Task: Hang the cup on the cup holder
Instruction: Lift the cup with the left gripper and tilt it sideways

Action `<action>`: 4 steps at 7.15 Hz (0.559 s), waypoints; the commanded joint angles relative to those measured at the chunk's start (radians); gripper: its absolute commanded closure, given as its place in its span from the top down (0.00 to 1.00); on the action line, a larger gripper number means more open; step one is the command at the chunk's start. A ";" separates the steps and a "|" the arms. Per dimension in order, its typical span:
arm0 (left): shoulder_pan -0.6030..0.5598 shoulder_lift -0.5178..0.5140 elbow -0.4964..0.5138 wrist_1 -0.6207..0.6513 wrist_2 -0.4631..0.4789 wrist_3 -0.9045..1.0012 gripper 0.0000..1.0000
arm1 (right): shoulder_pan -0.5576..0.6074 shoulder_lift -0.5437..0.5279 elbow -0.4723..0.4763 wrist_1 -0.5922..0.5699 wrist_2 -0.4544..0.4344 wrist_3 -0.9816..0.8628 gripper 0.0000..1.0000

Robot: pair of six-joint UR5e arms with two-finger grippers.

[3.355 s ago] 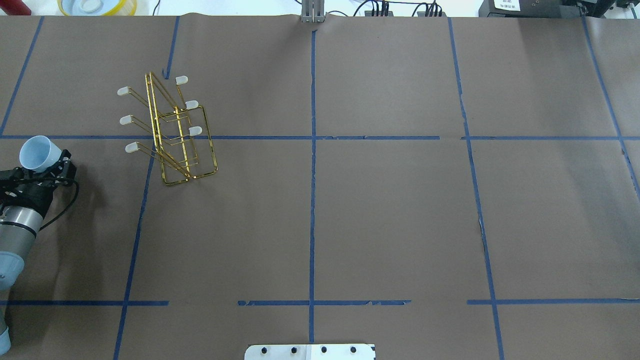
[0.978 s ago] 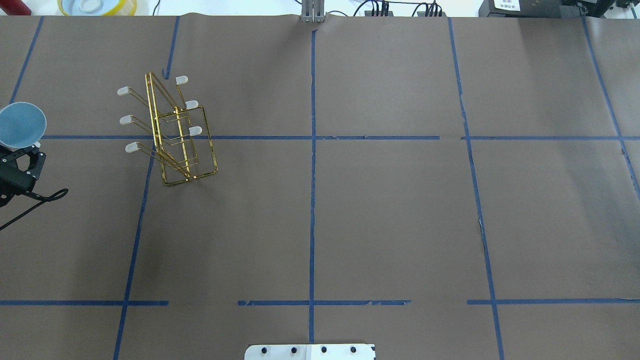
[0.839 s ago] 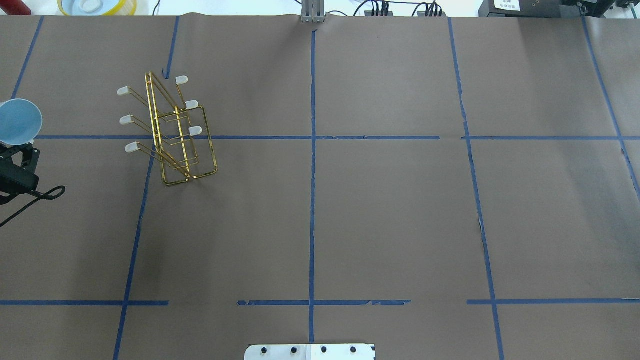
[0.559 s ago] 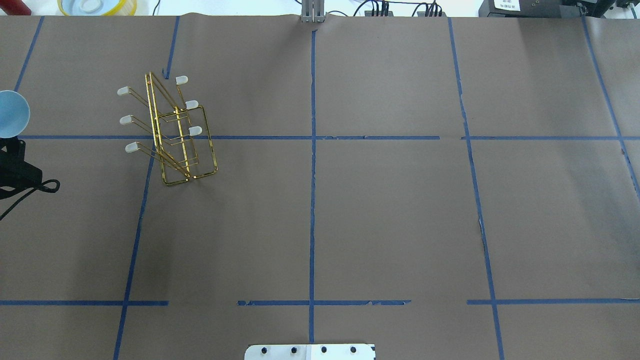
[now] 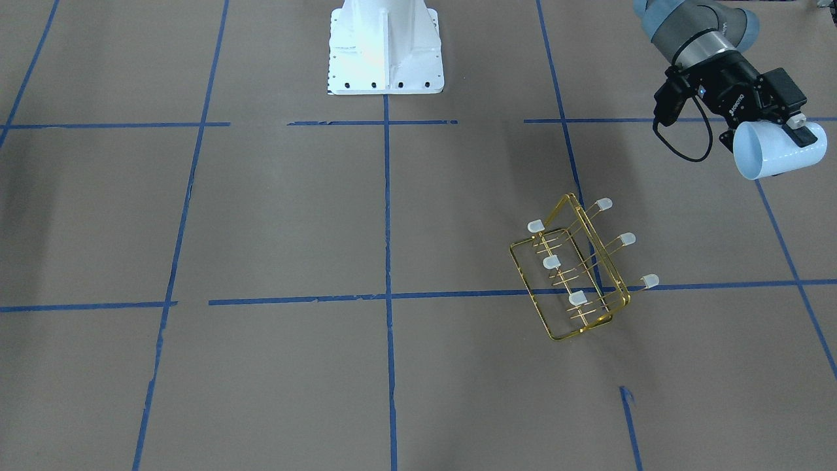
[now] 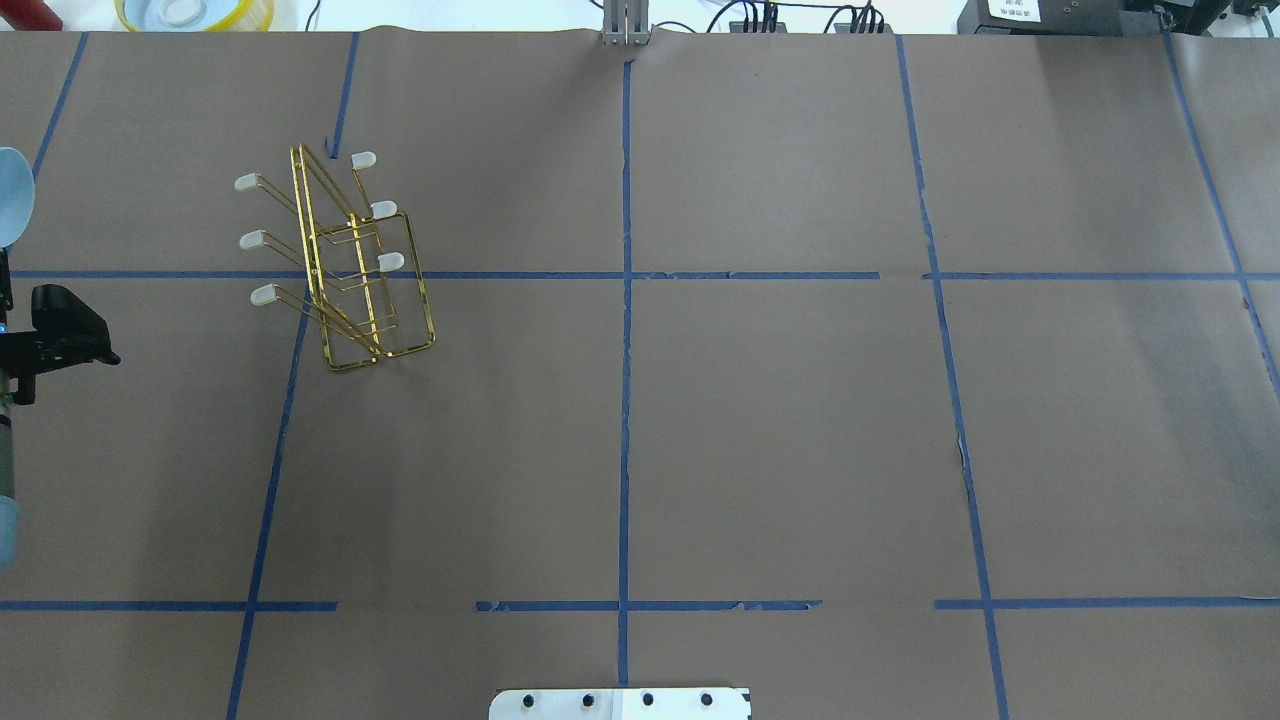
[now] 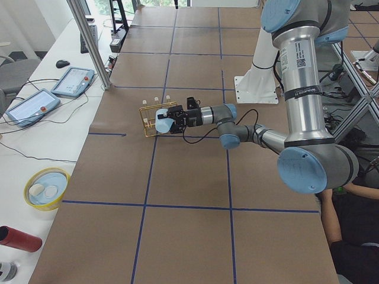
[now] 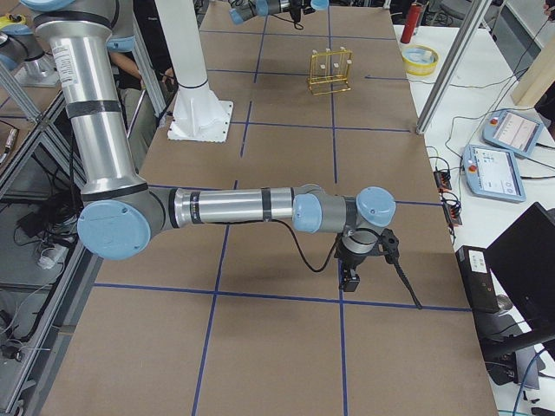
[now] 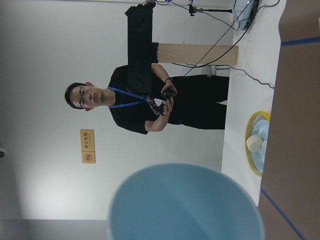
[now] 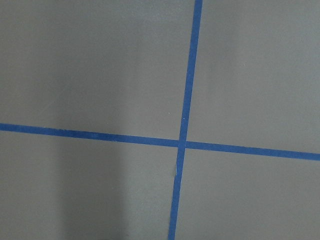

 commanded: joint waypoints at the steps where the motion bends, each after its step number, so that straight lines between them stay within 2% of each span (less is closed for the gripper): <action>1: 0.042 -0.022 0.009 0.005 0.079 0.204 0.00 | 0.000 0.000 0.000 0.000 0.000 0.002 1.00; 2: 0.058 -0.031 0.032 0.006 0.116 0.228 0.00 | 0.000 0.000 0.000 0.000 0.000 0.000 1.00; 4: 0.094 -0.097 0.108 0.003 0.251 0.327 0.00 | 0.000 0.000 0.000 0.000 0.000 0.002 1.00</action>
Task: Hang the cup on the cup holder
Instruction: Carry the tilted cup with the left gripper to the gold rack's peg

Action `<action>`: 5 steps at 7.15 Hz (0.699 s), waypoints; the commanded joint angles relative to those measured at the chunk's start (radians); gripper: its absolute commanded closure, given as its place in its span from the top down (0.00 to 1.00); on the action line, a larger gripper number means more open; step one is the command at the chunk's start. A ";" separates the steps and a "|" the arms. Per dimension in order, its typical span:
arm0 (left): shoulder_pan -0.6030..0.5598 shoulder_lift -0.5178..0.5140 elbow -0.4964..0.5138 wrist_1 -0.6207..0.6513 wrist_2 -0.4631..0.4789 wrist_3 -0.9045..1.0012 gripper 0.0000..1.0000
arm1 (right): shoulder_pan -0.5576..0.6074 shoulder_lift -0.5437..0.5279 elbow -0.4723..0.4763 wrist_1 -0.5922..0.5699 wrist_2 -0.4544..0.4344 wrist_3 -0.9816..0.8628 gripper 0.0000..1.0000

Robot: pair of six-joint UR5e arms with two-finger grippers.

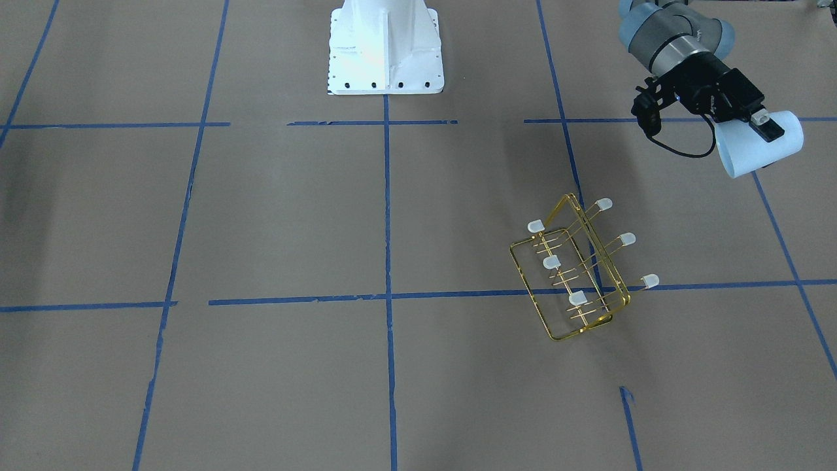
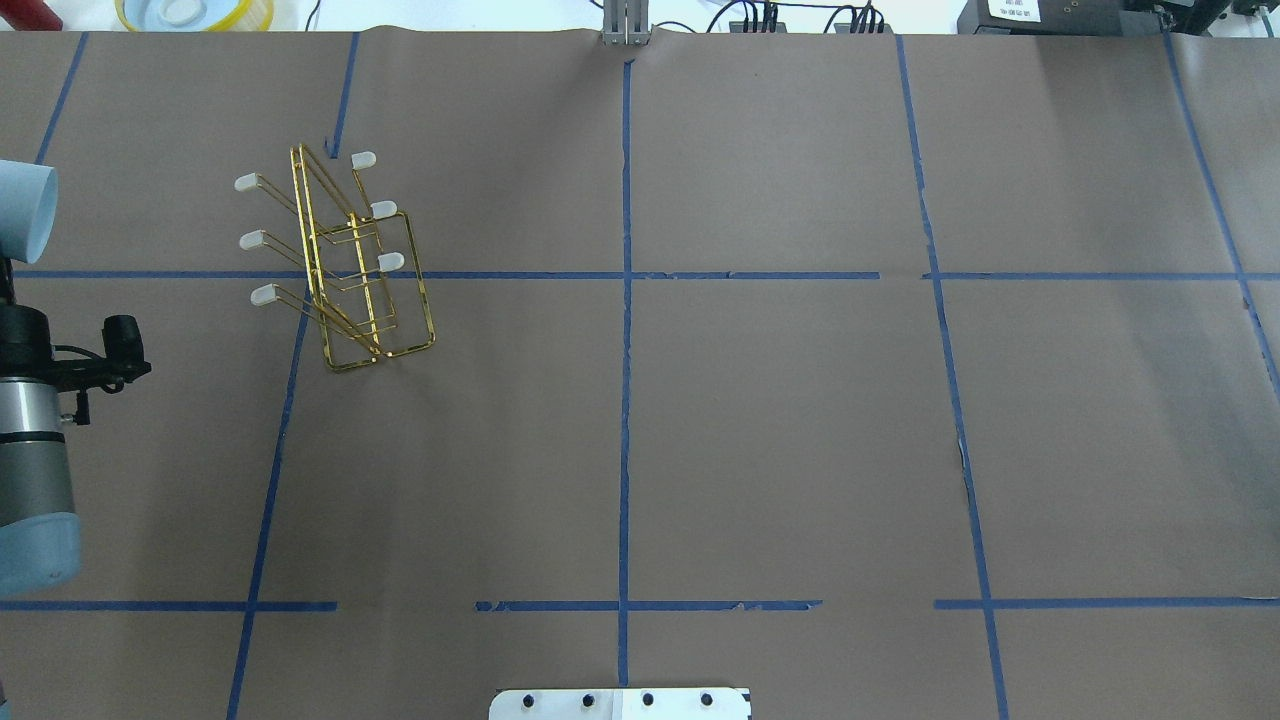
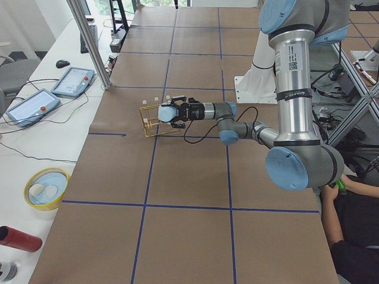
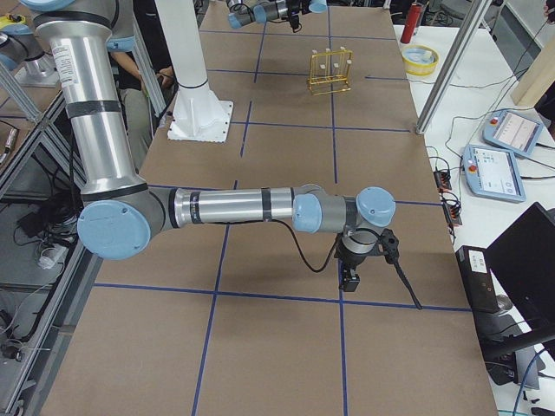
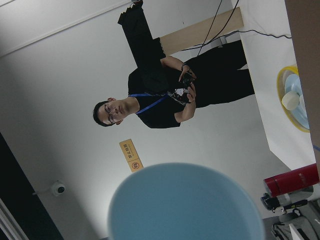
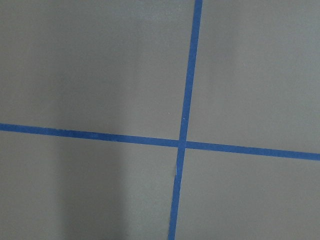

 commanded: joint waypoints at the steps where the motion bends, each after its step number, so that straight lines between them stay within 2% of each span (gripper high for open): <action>1: 0.035 -0.077 0.078 -0.004 0.091 0.055 0.00 | 0.000 0.000 0.000 0.000 0.000 0.000 1.00; 3: 0.053 -0.148 0.112 0.001 0.123 0.113 0.00 | 0.000 0.000 0.000 0.000 0.000 0.000 1.00; 5: 0.113 -0.157 0.117 -0.011 0.111 0.121 0.00 | 0.000 0.000 0.000 0.000 0.000 0.000 1.00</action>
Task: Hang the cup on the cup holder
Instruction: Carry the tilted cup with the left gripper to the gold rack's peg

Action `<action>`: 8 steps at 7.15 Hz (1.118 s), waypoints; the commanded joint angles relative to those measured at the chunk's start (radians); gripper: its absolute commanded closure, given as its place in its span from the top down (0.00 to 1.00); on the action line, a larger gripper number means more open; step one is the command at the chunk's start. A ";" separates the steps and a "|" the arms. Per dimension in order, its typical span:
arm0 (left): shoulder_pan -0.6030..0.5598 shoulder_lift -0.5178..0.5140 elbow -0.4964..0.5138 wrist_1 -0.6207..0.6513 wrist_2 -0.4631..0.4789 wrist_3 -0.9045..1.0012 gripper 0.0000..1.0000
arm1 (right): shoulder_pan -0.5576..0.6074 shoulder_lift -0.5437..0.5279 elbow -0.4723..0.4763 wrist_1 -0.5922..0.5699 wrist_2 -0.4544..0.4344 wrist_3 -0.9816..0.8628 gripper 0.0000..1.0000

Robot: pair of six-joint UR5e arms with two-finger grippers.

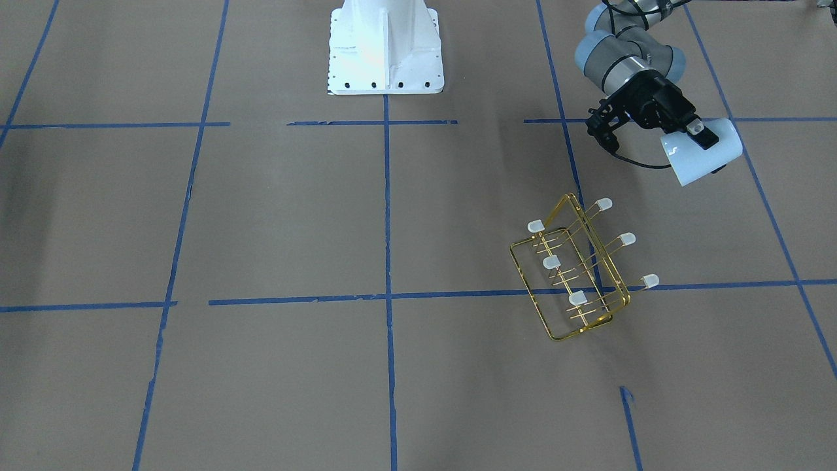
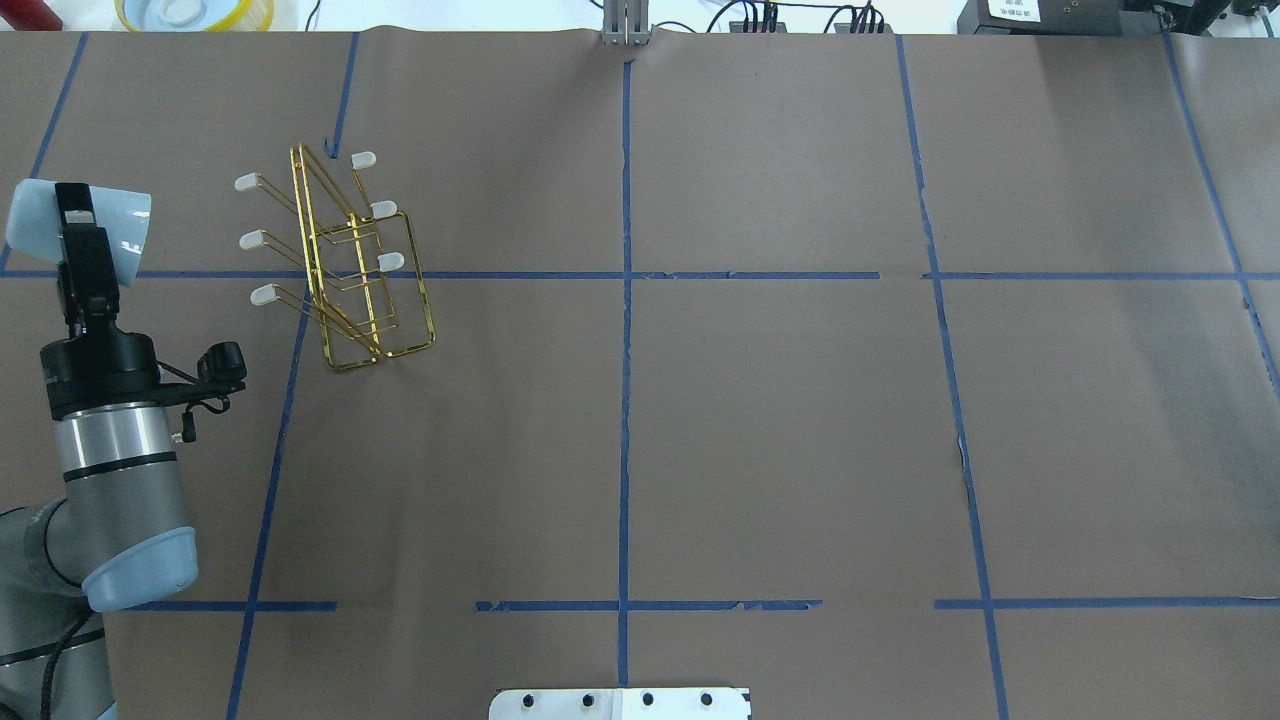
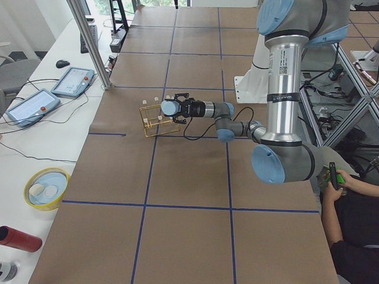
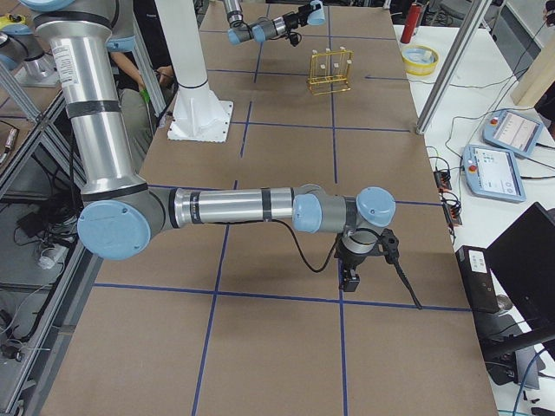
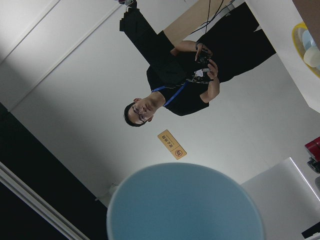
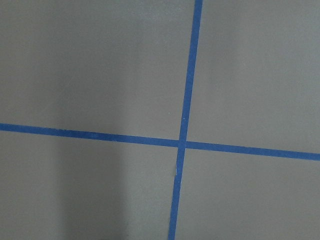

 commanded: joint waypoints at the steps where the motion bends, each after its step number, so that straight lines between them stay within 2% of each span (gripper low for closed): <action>1: 0.054 -0.007 0.009 -0.009 -0.018 0.002 0.00 | 0.000 0.000 0.000 0.000 0.000 0.001 1.00; 2: 0.059 -0.007 0.013 -0.032 -0.083 -0.002 0.00 | 0.000 0.000 0.000 0.000 0.000 0.000 1.00; 3: 0.059 -0.007 0.018 -0.036 -0.097 0.000 0.00 | 0.000 0.000 0.000 0.000 0.000 0.000 1.00; 5: 0.062 -0.007 0.076 -0.026 -0.047 0.012 0.00 | 0.000 0.000 0.000 0.000 0.000 0.000 1.00; 8: 0.067 -0.049 0.136 -0.021 -0.044 0.023 0.00 | 0.000 0.000 0.000 0.000 0.000 0.000 1.00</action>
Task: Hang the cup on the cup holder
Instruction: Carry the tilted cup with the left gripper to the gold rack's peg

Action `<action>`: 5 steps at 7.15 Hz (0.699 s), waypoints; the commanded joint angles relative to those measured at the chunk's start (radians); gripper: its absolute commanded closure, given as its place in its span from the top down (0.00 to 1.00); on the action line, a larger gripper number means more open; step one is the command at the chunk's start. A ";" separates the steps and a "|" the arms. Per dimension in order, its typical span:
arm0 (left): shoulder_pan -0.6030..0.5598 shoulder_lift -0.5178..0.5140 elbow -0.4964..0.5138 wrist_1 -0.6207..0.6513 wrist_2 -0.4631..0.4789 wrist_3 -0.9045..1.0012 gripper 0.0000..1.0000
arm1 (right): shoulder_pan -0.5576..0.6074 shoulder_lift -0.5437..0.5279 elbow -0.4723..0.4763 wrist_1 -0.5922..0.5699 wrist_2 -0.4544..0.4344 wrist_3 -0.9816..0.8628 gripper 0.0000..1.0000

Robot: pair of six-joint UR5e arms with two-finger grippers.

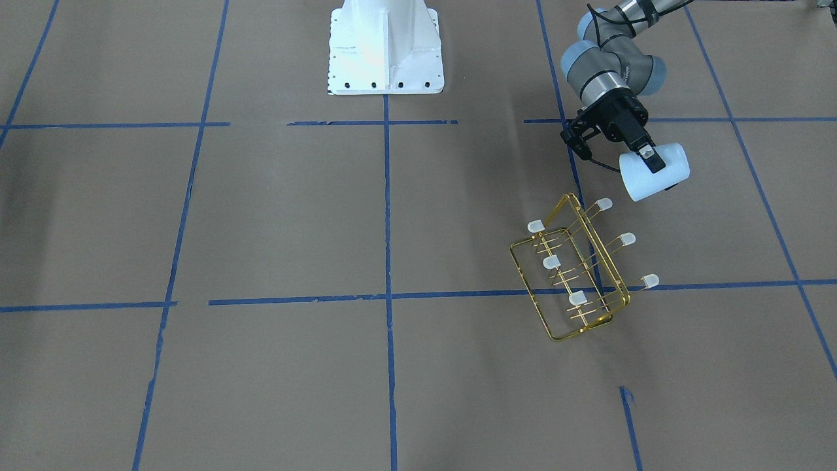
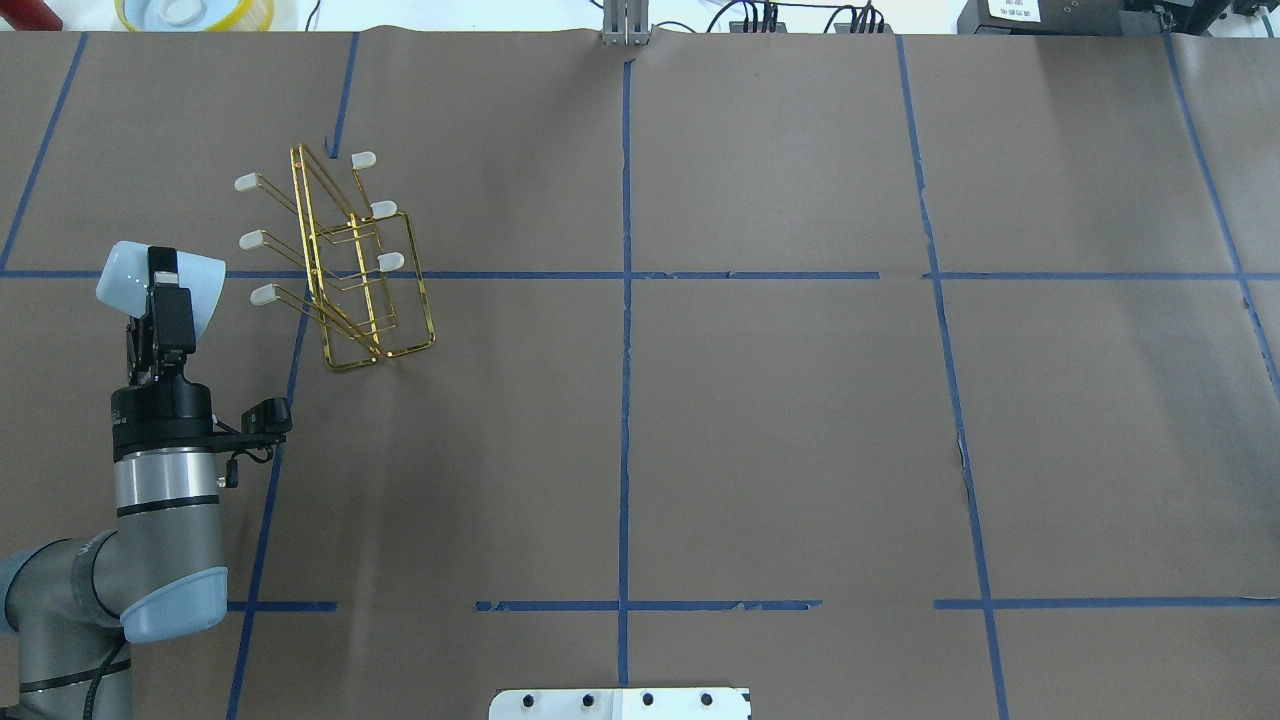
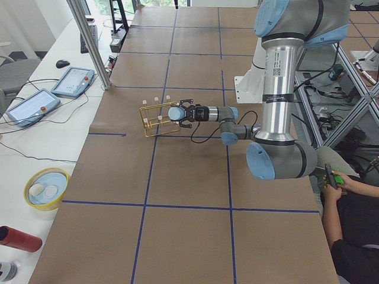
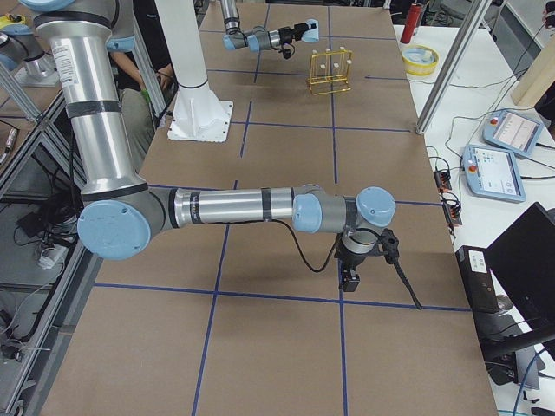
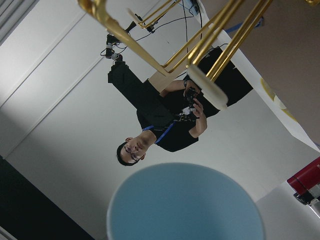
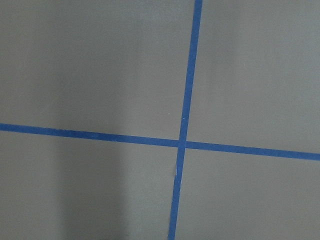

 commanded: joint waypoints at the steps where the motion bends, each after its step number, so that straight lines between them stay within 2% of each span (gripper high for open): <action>1: 0.002 -0.038 0.047 0.002 0.010 0.004 0.00 | 0.000 0.000 0.000 0.000 0.000 0.000 1.00; 5: 0.003 -0.076 0.084 0.004 0.016 0.014 0.00 | 0.000 0.000 0.000 0.000 0.000 0.000 1.00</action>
